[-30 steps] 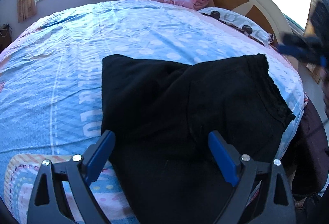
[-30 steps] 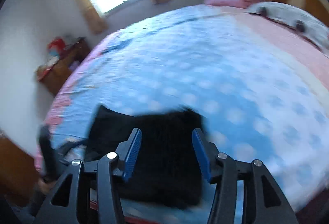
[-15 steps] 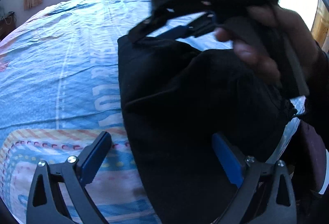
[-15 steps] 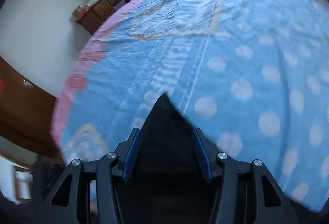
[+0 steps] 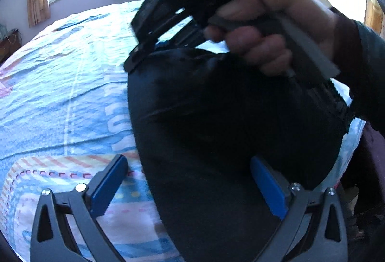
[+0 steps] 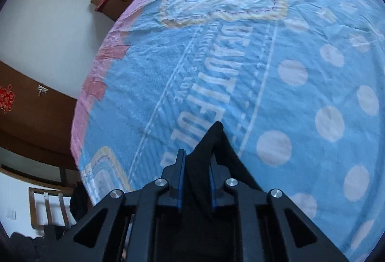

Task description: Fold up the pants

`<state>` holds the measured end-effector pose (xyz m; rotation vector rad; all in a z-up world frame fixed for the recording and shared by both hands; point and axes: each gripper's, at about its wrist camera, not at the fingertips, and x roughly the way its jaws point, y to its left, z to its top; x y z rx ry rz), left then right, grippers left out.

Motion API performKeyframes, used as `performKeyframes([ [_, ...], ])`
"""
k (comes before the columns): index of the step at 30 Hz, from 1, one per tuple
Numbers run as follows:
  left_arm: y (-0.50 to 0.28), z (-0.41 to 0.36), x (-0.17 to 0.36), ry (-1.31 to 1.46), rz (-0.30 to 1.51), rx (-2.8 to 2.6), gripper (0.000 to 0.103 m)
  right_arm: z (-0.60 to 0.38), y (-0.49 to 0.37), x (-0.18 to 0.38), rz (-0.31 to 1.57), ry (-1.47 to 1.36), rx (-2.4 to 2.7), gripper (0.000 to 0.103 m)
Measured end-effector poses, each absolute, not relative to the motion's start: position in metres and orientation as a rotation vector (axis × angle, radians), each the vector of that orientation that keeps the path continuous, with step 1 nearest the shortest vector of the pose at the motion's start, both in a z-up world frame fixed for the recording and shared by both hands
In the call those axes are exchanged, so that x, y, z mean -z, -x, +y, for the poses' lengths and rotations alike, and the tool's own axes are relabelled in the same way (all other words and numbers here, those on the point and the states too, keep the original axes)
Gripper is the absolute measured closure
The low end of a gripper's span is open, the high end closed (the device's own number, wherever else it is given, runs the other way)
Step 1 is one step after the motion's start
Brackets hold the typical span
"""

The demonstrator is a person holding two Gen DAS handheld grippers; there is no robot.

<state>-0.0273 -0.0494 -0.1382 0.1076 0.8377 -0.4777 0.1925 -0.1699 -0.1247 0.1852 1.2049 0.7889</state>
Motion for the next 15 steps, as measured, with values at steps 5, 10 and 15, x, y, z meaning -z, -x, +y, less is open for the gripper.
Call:
performKeyframes([
  [5,0.028,-0.051,0.136,-0.078,0.855,0.480,0.000,-0.173,-0.194,0.121,1.192,-0.167,-0.826,0.083],
  [10,0.020,-0.037,0.120,-0.020,0.857,0.486,0.000,-0.228,-0.181,0.090,1.060,-0.266,-0.740,0.057],
  [15,-0.011,-0.017,0.090,-0.012,0.792,0.430,0.000,-0.276,-0.129,0.066,0.937,-0.250,-0.692,0.057],
])
